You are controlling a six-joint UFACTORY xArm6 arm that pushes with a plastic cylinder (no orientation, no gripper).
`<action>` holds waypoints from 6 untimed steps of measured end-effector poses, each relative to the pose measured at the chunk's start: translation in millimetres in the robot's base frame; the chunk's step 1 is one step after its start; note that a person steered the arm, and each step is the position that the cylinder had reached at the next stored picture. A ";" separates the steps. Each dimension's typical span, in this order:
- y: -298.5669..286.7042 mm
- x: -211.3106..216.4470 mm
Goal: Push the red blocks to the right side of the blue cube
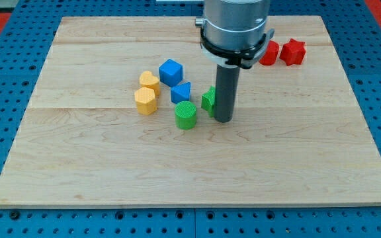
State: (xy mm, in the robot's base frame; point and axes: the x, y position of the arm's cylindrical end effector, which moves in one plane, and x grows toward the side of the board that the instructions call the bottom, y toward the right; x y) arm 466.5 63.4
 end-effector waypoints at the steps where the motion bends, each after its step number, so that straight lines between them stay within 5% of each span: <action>1: 79.1 0.1; 4: 221.7 -115.3; 6: 151.6 -171.4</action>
State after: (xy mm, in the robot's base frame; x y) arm 295.1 215.0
